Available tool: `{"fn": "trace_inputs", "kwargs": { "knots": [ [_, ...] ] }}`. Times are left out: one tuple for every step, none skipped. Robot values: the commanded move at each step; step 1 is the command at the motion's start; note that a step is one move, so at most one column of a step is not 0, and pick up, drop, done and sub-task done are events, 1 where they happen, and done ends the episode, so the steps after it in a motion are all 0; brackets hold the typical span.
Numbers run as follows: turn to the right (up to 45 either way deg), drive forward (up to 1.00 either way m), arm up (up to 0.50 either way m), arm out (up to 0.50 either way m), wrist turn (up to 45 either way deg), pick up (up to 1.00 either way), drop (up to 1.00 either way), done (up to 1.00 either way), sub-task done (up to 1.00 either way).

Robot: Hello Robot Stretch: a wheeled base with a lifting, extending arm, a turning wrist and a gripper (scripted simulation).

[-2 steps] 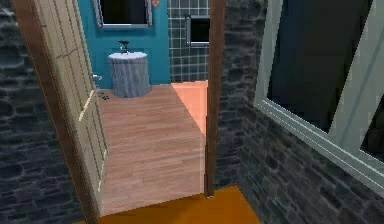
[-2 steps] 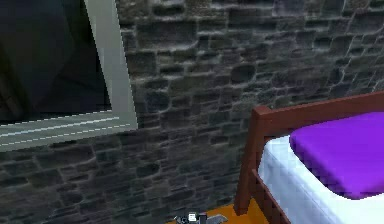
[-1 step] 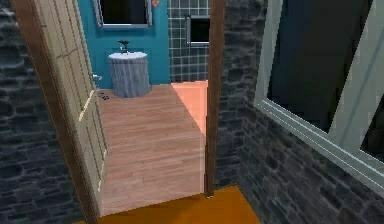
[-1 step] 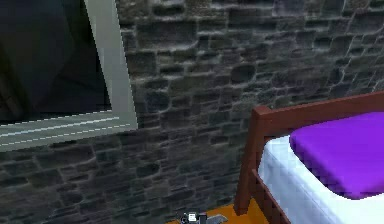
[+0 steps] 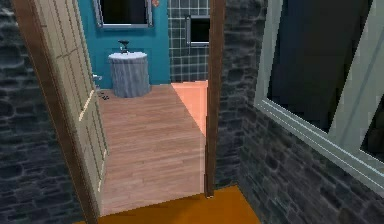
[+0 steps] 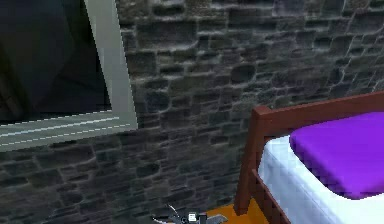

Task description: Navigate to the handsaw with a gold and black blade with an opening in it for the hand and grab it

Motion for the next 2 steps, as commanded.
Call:
{"fn": "trace_inputs", "kwargs": {
  "knots": [
    [0.0, 0.0, 0.0, 0.0, 3.0, 0.0, 0.0, 0.0, 0.0],
    [0.0, 0.0, -0.3, 0.0, 0.0, 0.0, 0.0, 0.0, 0.0]
  ]
}}
